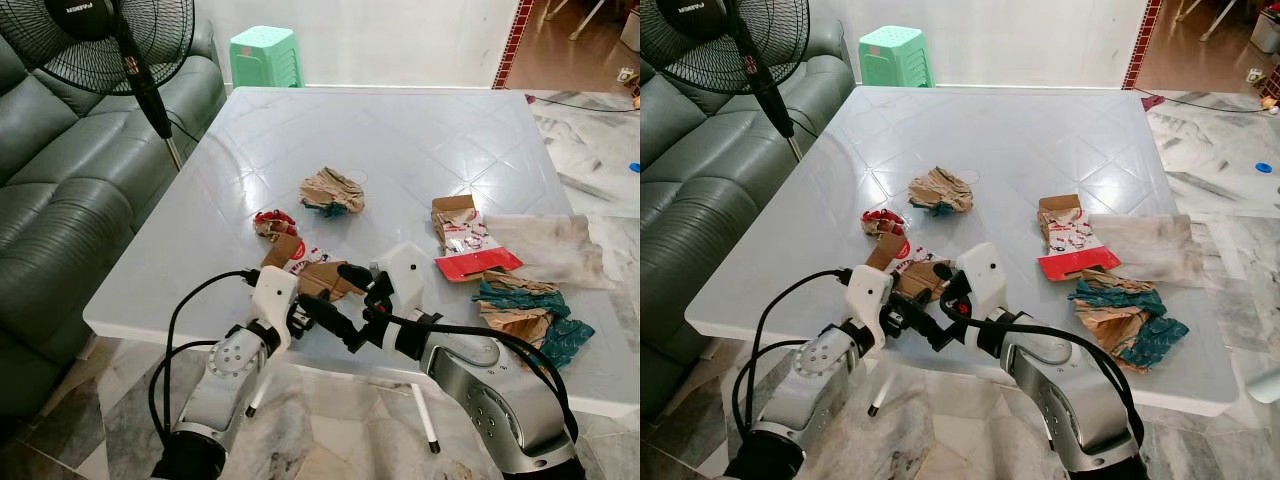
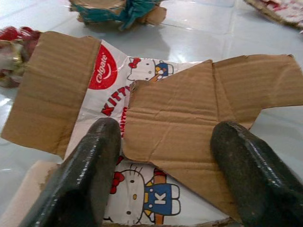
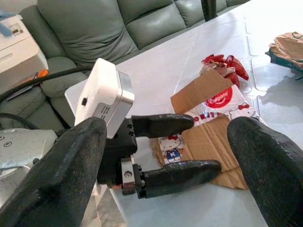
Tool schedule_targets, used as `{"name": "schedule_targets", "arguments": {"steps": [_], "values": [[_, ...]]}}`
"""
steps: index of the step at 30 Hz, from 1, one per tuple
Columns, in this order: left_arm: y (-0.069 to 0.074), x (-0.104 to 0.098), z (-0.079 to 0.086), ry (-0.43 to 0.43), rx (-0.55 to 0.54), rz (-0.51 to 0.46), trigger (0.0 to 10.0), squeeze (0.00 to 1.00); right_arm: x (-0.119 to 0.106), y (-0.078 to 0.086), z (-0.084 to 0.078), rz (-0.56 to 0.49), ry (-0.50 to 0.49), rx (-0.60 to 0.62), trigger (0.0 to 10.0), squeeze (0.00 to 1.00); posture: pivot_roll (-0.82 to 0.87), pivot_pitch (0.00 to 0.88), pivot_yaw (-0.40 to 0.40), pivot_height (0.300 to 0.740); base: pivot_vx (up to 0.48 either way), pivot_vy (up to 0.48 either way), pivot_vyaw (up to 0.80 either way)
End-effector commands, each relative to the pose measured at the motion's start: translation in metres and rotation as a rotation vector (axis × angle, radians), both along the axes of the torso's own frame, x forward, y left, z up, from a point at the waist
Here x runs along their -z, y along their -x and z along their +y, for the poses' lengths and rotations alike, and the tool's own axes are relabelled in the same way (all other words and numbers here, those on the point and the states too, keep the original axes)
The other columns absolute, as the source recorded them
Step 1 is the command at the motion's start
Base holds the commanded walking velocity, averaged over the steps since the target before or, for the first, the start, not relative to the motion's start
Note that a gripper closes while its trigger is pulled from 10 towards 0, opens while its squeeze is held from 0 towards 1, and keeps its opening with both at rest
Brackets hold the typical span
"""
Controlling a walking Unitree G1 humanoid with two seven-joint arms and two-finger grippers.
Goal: Picking trash to rubbish bin
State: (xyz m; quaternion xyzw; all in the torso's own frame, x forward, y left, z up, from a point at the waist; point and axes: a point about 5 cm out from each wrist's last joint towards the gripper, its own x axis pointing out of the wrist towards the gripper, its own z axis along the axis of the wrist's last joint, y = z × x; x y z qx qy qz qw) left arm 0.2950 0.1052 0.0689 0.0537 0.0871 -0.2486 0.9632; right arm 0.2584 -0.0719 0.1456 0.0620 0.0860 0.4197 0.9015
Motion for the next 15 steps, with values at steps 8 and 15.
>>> {"name": "schedule_targets", "arguments": {"steps": [8, 15], "values": [[0.004, 0.019, 0.029, -0.086, -0.113, 0.062, 10.0, 1.0, -0.005, 0.0, 0.001, -0.023, -0.007, -0.009, 10.0, 0.0, -0.05, 0.037, 0.04, 0.74, 0.0, 0.0, 0.0], [0.011, 0.028, 0.061, -0.144, -0.229, 0.083, 10.0, 1.0, -0.005, -0.001, 0.0, -0.023, -0.005, -0.006, 10.0, 0.0, -0.05, 0.037, 0.035, 0.74, 0.0, 0.0, 0.0]]}}
